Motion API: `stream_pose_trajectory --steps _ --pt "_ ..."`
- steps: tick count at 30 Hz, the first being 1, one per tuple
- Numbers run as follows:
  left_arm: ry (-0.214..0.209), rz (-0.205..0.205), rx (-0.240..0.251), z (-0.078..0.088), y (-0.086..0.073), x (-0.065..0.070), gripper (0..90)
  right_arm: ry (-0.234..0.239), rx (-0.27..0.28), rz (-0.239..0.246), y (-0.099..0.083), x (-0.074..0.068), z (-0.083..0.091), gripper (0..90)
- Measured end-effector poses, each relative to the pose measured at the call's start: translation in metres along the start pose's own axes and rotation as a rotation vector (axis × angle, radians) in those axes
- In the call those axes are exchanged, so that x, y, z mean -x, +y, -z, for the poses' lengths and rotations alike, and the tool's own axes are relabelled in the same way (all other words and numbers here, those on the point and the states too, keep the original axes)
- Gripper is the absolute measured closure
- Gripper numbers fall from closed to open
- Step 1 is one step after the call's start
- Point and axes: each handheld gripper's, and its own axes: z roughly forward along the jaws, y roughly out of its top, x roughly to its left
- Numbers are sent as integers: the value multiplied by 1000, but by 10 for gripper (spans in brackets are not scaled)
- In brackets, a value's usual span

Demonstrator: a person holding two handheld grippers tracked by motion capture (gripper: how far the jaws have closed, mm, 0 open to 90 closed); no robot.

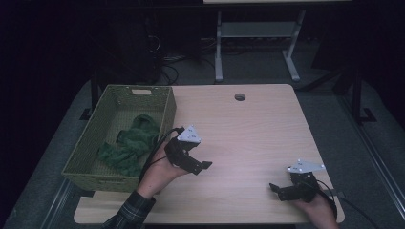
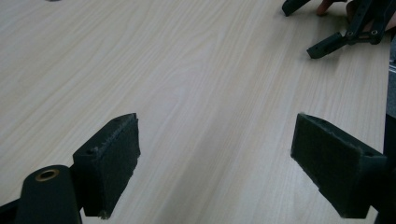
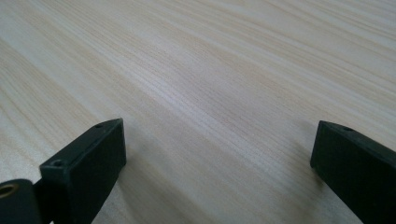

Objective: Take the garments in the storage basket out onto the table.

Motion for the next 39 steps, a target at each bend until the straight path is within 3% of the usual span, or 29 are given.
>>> stream_pose_trajectory --steps 23,39 --pt "48 -2 19 25 12 -27 150 0 0 1 0 0 0 30" --pt "70 36 44 45 1 -49 151 -6 0 -1 0 1 0 31"
